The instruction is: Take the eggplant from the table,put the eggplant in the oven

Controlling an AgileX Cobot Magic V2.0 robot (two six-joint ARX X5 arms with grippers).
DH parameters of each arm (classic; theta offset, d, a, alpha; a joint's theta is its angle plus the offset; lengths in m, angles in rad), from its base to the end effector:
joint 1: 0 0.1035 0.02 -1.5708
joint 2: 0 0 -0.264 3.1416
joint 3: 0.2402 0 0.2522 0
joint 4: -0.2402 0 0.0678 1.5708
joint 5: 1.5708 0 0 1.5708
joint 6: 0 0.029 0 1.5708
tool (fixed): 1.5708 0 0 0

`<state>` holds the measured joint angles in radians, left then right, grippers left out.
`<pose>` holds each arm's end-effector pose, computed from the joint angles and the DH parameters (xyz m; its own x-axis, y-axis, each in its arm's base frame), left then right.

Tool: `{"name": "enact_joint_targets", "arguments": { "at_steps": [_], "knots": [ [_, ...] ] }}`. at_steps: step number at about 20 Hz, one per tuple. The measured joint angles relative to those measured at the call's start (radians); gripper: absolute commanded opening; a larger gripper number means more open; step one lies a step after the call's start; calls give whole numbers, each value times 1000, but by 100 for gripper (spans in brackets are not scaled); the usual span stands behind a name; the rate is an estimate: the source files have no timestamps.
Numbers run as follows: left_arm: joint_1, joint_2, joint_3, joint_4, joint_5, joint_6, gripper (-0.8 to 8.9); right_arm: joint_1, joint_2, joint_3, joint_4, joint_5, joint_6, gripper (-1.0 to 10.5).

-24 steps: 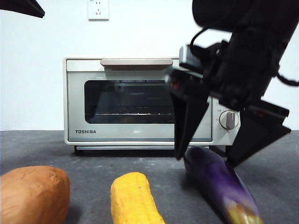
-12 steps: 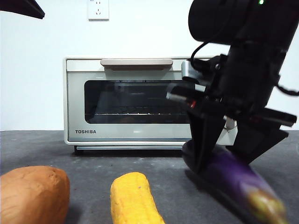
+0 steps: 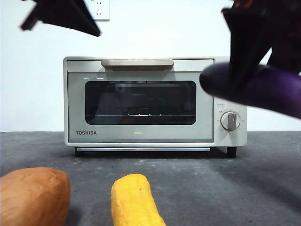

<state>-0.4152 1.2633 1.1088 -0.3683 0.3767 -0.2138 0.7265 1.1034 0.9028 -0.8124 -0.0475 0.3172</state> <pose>0.2459 -0.1201 0.3294 0.5888 -0.6616 -0.4643 0.5546 0.7486 -0.3633 0.1518 0.1367 0.2671 0.3637 0.3867 -0.8475 -0.4504 0.8693 0.2034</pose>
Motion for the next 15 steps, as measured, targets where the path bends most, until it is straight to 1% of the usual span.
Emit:
{"name": "enact_joint_targets", "arguments": {
  "at_steps": [1, 3, 6, 8, 12, 15],
  "knots": [
    [-17, 53, 58, -13, -13, 31, 7, 0, -20, 0, -4, 9, -5, 105],
    [-42, 154, 172, -56, -15, 90, 7, 0, -52, 0, -34, 58, -7, 105],
    [-58, 278, 285, -109, -20, 150, 7, 0, -96, 0, -89, 128, -8, 105],
    [-64, 323, 297, -119, -21, 172, 7, 0, -122, 0, -107, 177, -8, 105],
    [-74, 334, 308, -169, -19, 205, 7, 0, -144, 0, -114, 217, -8, 105],
    [-83, 327, 319, -253, -12, 229, 7, 0, -144, 0, -111, 227, -8, 105]
  ]
}}
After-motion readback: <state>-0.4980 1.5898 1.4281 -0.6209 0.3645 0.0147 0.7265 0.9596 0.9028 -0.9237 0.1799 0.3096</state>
